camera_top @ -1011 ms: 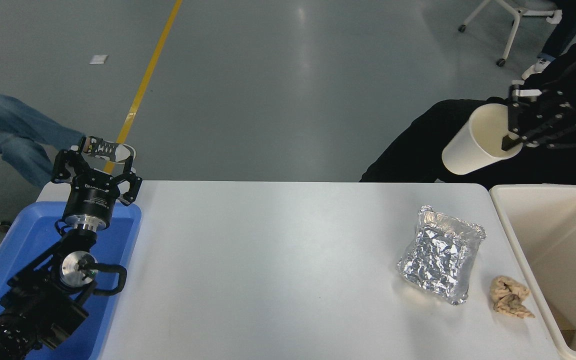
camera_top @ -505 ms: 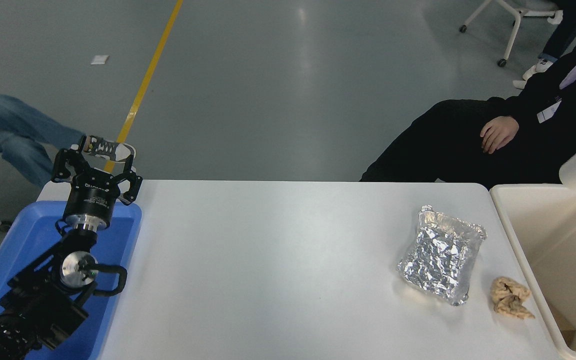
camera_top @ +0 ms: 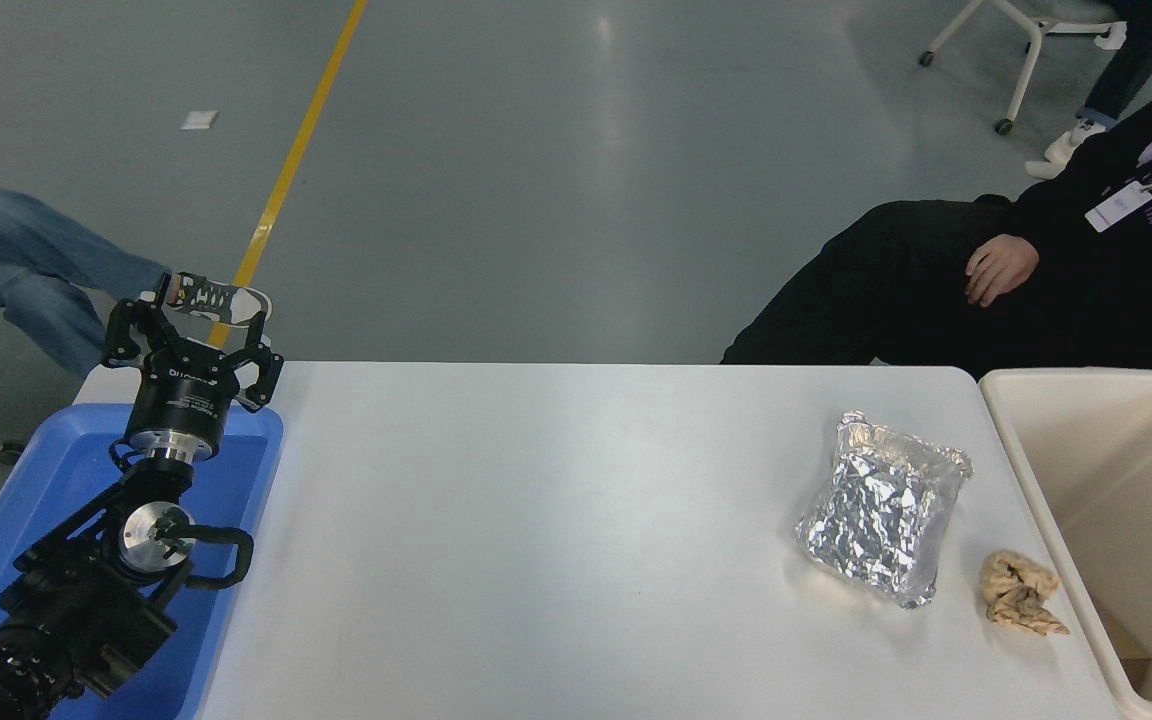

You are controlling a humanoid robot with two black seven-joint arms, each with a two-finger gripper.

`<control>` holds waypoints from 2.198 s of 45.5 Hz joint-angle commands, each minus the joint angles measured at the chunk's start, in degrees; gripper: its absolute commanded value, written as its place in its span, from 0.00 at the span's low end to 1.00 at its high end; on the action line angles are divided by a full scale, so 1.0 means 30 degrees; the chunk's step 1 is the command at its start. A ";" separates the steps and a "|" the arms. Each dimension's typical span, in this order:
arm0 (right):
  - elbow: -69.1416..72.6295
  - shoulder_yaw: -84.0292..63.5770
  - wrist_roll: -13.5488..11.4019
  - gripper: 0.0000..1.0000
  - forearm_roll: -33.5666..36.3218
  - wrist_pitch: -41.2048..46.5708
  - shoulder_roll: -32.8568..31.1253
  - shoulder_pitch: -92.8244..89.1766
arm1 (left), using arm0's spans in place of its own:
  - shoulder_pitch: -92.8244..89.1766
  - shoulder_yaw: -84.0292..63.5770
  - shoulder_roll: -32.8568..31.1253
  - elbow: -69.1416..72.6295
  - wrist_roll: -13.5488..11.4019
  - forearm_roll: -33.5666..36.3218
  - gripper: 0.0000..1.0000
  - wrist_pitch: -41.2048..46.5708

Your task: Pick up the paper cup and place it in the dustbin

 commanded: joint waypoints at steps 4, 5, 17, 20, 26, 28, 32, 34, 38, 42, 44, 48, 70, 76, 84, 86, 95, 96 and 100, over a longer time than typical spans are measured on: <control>-0.5792 0.5522 -0.1103 0.00 -0.0087 -0.1678 0.1428 -0.7793 | 0.0000 -0.0013 0.0000 -0.0001 0.0021 0.0004 0.99 -0.0030; -0.6173 0.5727 -0.1426 0.00 -0.0087 -0.1678 0.1719 -0.8143 | 0.0000 -0.0013 0.0000 -0.0001 0.0021 0.0004 0.99 -0.0030; -1.1534 0.8834 -0.2835 0.00 -0.0087 -0.1707 0.5323 -1.2597 | 0.0000 -0.0013 0.0000 -0.0001 0.0021 0.0004 0.99 -0.0030; -1.2852 0.8981 -0.2981 0.00 -0.0058 -0.1707 0.6289 -1.3389 | 0.0000 -0.0013 0.0000 -0.0001 0.0021 0.0004 0.99 -0.0030; -1.4320 0.8981 -0.3683 0.00 0.0030 -0.2291 0.7346 -1.4620 | 0.0000 -0.0013 0.0000 -0.0001 0.0021 0.0004 0.99 -0.0030; -1.4379 0.9010 -0.3977 0.00 0.0060 -0.2614 0.7464 -1.4826 | 0.0000 -0.0013 0.0000 -0.0001 0.0021 0.0004 0.99 -0.0030; -1.4379 0.9157 -0.4183 0.00 0.0060 -0.2966 0.7552 -1.4944 | 0.0000 -0.0013 0.0000 -0.0001 0.0021 0.0004 0.99 -0.0030; -1.4380 0.9245 -0.4212 0.00 0.0060 -0.3025 0.7582 -1.5002 | 0.0000 -0.0013 0.0000 -0.0001 0.0021 0.0004 0.99 -0.0030; -1.4350 0.9274 -0.4183 0.00 0.0089 -0.3055 0.7582 -1.5090 | 0.0000 -0.0013 0.0000 -0.0001 0.0021 0.0004 0.99 -0.0030; -1.4234 0.9682 -0.4183 0.00 0.0089 -0.3055 0.7582 -1.5061 | 0.0000 -0.0013 0.0000 -0.0001 0.0021 0.0004 0.99 -0.0030; -1.4204 1.0005 -0.4183 0.00 0.0089 -0.3055 0.7582 -1.5061 | 0.0000 -0.0013 0.0000 -0.0001 0.0021 0.0004 0.99 -0.0001; -1.4087 1.0562 -0.4183 0.08 -0.0086 -0.3055 0.7582 -1.4944 | 0.0000 -0.0013 0.0000 -0.0001 0.0021 0.0004 0.99 -0.0030; -1.1073 1.0768 -0.4066 0.80 -0.0174 -0.5105 0.6238 -1.3453 | 0.0000 -0.0013 0.0000 -0.0001 0.0021 0.0004 0.99 -0.0030; -0.7530 1.0418 -0.4066 0.80 -0.0233 -0.5105 0.4420 -1.1285 | 0.0000 -0.0013 0.0000 -0.0001 0.0021 0.0004 0.99 -0.0030; -0.4190 0.8428 -0.4095 1.00 -0.0175 -0.4783 0.3247 -0.7858 | 0.0000 -0.0013 0.0000 -0.0001 0.0021 0.0004 0.99 -0.0030; -0.3077 0.7696 -0.4095 1.00 -0.0116 -0.4754 0.3130 -0.7038 | 0.0000 0.0016 0.0000 -0.0001 0.0021 0.0004 0.99 -0.0030; 0.1612 0.4356 -0.4095 1.00 -0.0087 -0.4374 0.2484 -0.2176 | 0.0000 0.0017 0.0000 -0.0001 0.0021 0.0004 0.99 -0.0030; 0.2081 0.3975 -0.4095 1.00 -0.0087 -0.4199 0.2484 -0.1619 | 0.0000 0.0017 0.0000 -0.0001 0.0021 0.0004 0.99 -0.0030; 0.3635 0.2394 -0.4124 1.00 -0.0087 -0.3087 0.2630 0.0812 | 0.0000 0.0017 0.0000 -0.0030 0.0021 0.0004 0.99 -0.0030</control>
